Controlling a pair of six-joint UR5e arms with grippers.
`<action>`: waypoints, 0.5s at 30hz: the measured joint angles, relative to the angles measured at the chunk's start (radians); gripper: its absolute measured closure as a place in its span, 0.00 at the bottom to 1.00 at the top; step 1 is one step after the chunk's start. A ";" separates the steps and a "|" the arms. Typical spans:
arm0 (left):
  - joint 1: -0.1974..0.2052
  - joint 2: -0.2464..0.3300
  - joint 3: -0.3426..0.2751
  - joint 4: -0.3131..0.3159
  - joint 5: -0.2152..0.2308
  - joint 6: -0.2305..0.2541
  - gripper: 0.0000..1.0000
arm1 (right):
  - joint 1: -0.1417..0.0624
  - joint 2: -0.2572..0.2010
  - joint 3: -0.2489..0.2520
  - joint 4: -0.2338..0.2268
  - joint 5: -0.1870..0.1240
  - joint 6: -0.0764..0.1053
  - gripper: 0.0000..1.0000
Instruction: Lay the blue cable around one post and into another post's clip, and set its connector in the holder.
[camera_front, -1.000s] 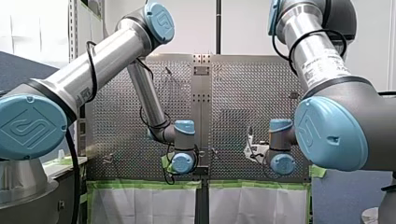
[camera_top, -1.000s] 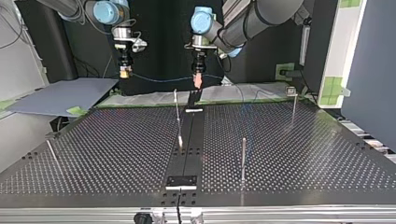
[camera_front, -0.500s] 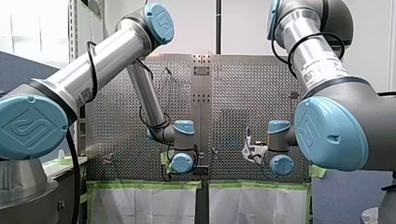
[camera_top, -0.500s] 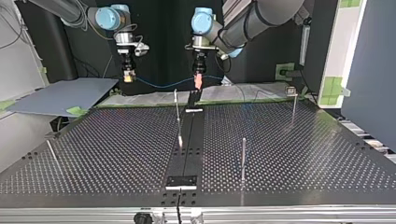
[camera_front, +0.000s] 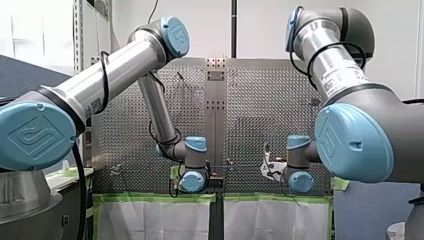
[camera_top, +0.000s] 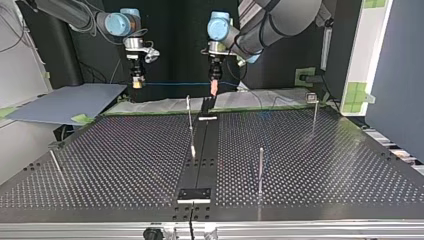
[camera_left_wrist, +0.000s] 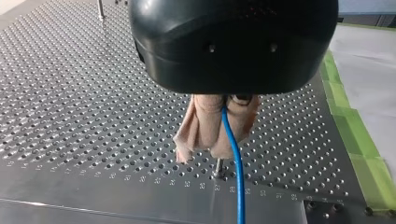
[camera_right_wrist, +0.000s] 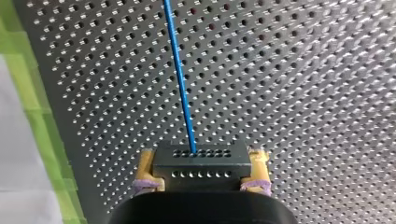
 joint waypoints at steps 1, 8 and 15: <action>0.002 -0.001 0.001 0.003 0.004 0.002 1.00 | 0.000 0.003 -0.002 0.000 0.000 -0.003 1.00; 0.017 -0.003 0.029 0.002 0.037 0.008 1.00 | -0.005 0.012 -0.019 0.006 0.001 -0.016 1.00; 0.020 -0.011 0.068 -0.025 0.067 0.000 1.00 | -0.016 0.014 -0.048 0.029 0.003 -0.014 1.00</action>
